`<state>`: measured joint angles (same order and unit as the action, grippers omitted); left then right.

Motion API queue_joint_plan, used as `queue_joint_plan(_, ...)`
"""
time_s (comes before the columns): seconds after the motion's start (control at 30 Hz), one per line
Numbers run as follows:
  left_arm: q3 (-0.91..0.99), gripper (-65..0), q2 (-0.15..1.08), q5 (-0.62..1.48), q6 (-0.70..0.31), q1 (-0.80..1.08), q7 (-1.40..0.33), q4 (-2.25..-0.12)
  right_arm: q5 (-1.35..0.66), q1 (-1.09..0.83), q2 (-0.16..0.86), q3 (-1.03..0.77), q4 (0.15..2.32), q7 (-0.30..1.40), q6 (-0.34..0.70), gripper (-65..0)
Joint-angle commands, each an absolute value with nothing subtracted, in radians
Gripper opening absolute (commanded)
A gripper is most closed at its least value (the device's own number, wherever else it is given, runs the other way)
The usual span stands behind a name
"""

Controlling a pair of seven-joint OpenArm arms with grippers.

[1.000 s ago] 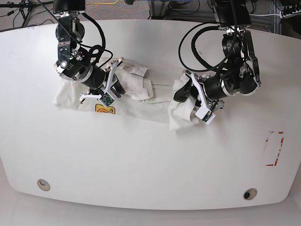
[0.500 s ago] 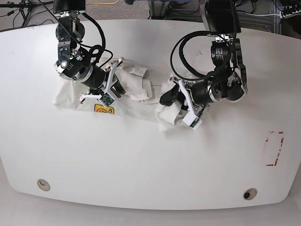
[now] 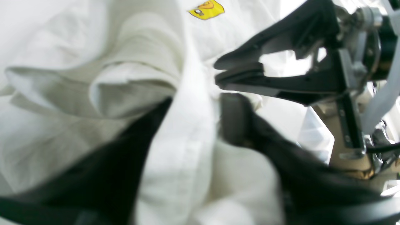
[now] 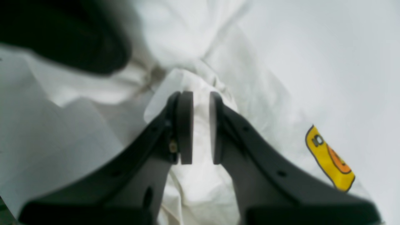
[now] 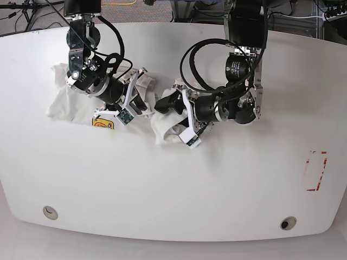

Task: Fold the T-shirt properly
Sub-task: 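Grasp the shirt end with the left gripper and fold it toward the right gripper, then release the folded end and lift the left gripper away from the shirt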

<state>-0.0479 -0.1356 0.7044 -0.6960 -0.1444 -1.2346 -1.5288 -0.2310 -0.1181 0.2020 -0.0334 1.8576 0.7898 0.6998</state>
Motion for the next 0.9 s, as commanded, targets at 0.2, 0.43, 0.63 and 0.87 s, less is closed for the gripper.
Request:
queue_joint_plan(0.2, -0.051, -14.2, -0.148, 0.780, -0.698, -0.157, -1.218, -1.616, -0.239, -0.111, 0.216, -0.147, 1.920, 0.771, 0.698, -55.8)
queue_joint_plan(0.43, -0.082, -14.3, -0.153, 0.958, -0.698, -0.194, -1.270, -1.623, -0.239, -0.114, 0.259, -0.254, 1.922, 0.771, 0.698, -55.8)
queue_joint_plan(0.63, -0.074, -14.4, -0.122, 1.018, -0.698, -0.255, -1.288, -1.616, -0.239, -0.108, 0.266, -0.349, 1.922, 0.796, 0.698, -55.6)
queue_joint_plan(0.87, 0.012, -14.4, 0.004, 1.006, -0.698, -0.308, -1.260, -1.613, -0.239, -0.081, 0.262, -0.357, 1.925, 0.816, 0.698, -56.0)
